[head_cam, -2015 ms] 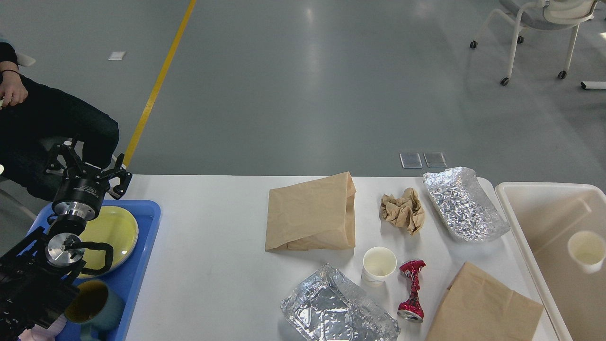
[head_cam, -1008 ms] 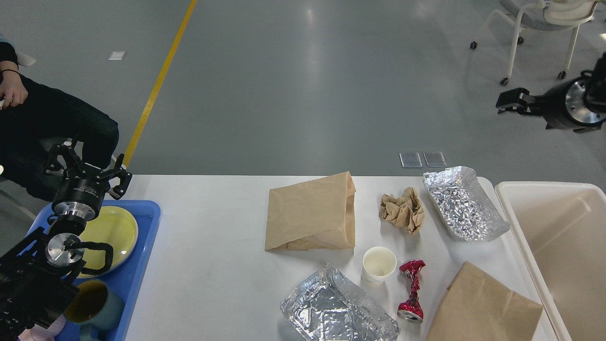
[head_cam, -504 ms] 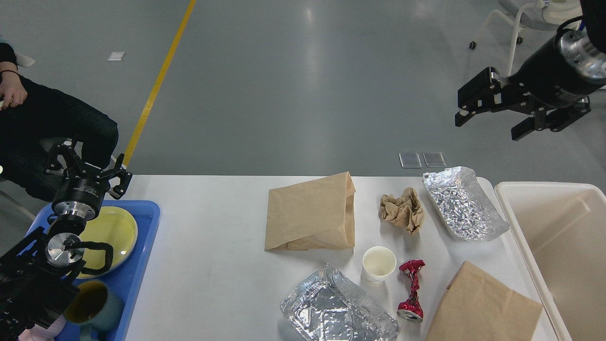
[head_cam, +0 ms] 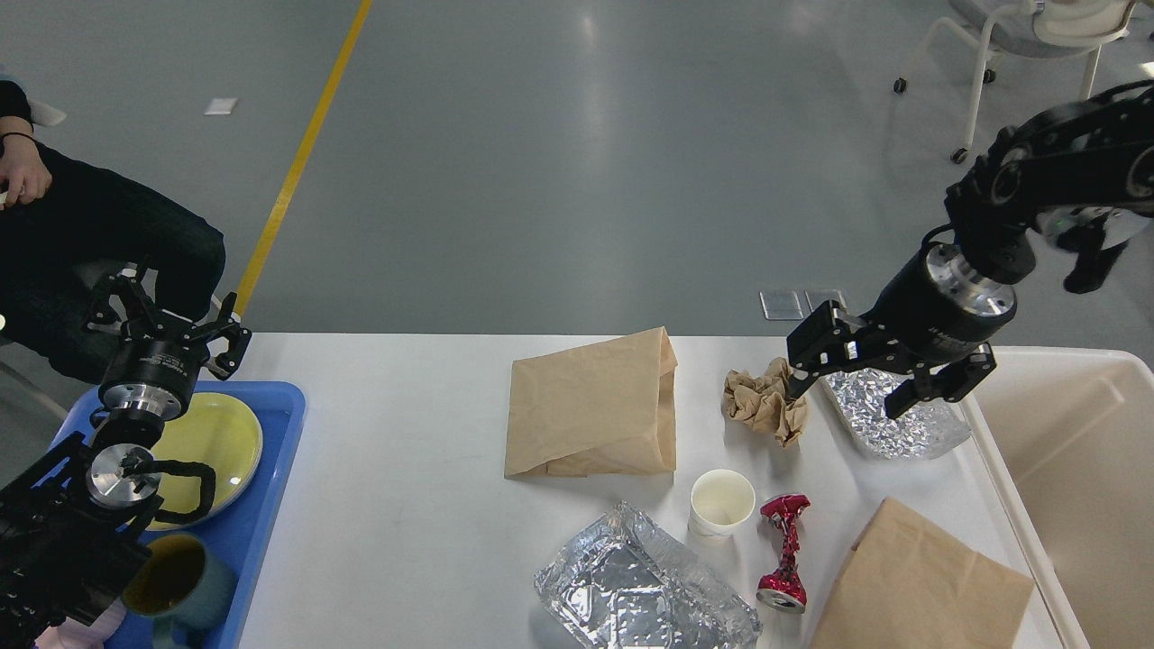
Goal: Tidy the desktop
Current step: 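Lower the right gripper and grasp the white cup near the red can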
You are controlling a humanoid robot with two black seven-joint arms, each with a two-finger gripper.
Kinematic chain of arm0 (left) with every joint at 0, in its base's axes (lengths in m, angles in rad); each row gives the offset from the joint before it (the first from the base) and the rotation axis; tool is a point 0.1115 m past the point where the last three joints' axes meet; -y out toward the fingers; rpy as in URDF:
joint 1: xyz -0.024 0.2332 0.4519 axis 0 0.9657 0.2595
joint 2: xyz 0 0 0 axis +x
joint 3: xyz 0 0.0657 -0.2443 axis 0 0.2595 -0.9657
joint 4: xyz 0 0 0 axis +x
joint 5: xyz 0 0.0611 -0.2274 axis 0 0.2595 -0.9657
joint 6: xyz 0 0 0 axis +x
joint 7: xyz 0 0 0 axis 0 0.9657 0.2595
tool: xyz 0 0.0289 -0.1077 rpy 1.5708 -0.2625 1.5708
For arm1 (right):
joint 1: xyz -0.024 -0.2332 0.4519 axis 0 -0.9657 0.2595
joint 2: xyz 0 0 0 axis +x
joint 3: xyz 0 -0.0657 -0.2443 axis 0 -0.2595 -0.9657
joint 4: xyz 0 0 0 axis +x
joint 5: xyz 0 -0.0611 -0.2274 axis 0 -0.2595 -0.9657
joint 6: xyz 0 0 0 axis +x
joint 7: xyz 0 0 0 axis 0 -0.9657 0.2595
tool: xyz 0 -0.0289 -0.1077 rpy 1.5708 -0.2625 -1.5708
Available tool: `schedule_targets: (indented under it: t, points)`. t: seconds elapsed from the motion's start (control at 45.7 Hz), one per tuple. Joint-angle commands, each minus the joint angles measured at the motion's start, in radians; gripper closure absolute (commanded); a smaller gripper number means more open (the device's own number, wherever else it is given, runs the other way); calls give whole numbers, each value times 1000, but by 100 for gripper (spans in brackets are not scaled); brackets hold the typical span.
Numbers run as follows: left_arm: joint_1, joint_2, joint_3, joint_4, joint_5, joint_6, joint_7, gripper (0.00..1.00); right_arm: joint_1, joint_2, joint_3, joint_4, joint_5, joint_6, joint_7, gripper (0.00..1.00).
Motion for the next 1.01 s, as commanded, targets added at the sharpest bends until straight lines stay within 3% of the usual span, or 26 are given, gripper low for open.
schedule_targets:
  t: [0.0, 0.416, 0.986]
  points:
    - [0, 0, 0, 0, 0, 0, 1, 3, -96, 27, 44, -10, -3, -61, -2, 0]
    - [0, 0, 0, 0, 0, 0, -1, 3, -317, 180, 51, -32, -6, -373, -2, 1]
    - [0, 0, 0, 0, 0, 0, 1, 3, -481, 251, 51, -150, -3, -492, -21, 7]
